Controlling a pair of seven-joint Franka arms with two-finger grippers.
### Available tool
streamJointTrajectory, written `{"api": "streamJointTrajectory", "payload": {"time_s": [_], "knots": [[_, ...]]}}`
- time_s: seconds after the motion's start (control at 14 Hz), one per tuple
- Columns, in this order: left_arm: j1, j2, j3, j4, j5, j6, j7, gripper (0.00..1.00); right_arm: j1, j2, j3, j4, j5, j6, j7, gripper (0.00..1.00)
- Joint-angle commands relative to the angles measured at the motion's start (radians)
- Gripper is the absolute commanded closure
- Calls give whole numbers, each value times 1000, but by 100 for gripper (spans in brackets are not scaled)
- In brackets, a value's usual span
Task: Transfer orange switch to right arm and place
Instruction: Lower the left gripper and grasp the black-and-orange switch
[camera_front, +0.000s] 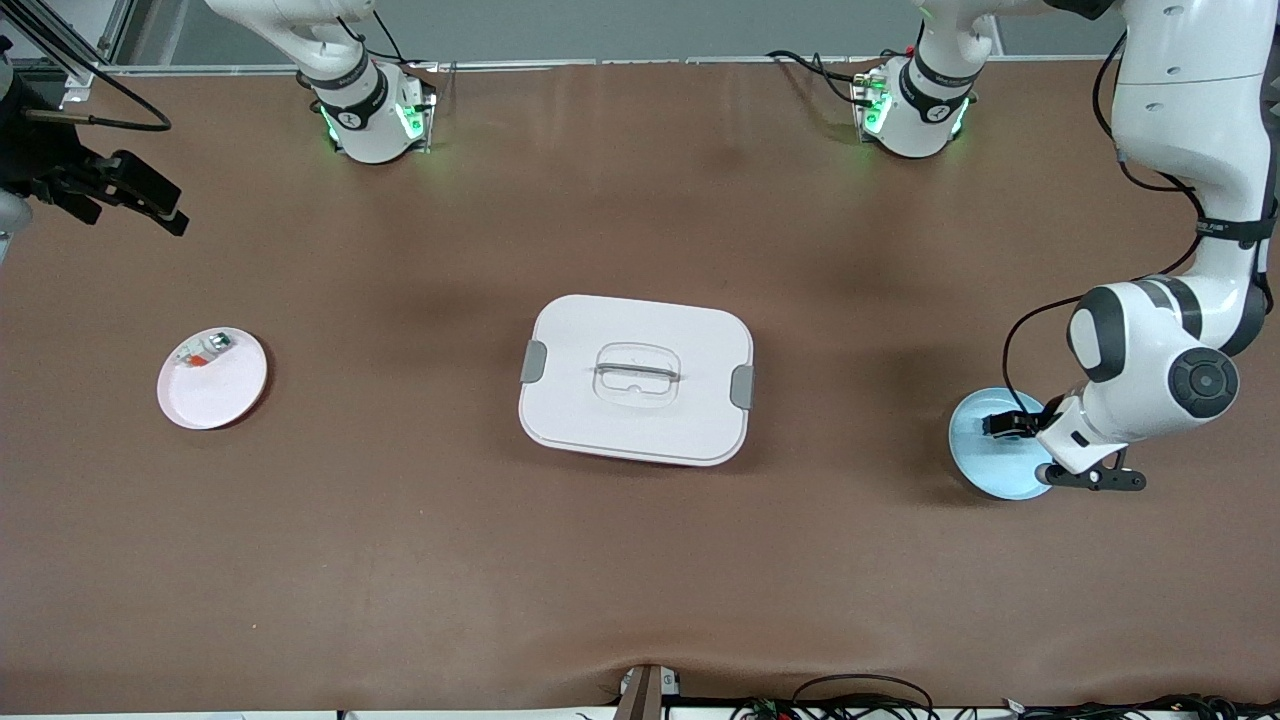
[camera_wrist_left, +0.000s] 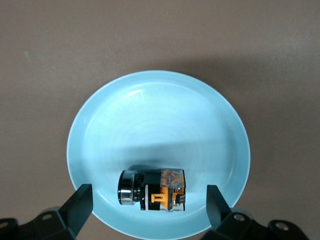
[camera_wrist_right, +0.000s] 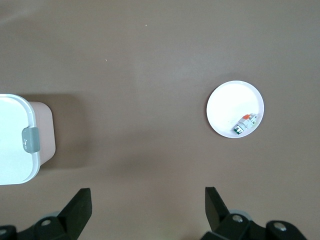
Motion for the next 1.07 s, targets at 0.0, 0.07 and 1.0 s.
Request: {"api": "streamJointTrajectory", "payload": {"time_s": [0.0,0.07,1.0], "knots": [[1,9,1,-21,-16,21,32,0,3,1,-2,4,-20,-7,-6,0],[1,15,1,-24,-16,24,32,0,3,1,-2,4,-20,-7,-6,0],[16,56,-5,-50,-16,95,72,0,-2,1,-8,1,-20,-7,-6,0]]}}
